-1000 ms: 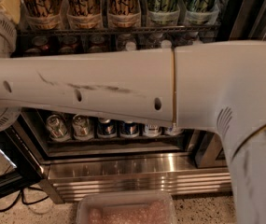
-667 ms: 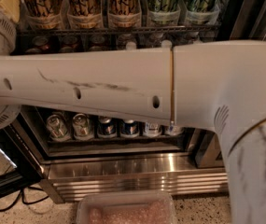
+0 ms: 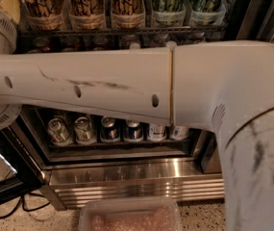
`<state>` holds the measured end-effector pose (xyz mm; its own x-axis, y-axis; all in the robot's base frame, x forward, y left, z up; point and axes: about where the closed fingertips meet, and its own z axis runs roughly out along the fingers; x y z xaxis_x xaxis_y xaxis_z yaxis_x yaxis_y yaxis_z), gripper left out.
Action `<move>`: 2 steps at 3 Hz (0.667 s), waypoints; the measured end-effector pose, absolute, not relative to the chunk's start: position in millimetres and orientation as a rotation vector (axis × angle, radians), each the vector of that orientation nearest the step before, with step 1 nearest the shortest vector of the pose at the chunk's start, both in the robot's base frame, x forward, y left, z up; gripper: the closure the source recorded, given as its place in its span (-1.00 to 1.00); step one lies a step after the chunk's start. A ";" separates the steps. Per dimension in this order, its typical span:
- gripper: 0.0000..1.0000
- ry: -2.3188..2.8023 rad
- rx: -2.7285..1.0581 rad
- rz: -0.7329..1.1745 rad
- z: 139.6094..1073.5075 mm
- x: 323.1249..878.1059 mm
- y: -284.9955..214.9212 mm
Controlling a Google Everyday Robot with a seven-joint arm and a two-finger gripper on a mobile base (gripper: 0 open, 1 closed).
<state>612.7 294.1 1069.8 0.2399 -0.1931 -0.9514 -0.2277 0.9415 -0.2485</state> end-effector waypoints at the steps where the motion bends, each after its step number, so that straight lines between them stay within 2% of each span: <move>1: -0.18 1.341 -0.364 0.010 1069.0 619.6 291.6; 2: 0.20 1.341 -0.359 0.007 1069.6 622.2 290.0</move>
Offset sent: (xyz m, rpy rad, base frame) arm 0.0206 -0.0060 -0.0057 0.0006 0.0086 -0.0305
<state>622.2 290.0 1069.6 0.2359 -0.1994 -0.9511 -0.2098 0.9452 -0.2502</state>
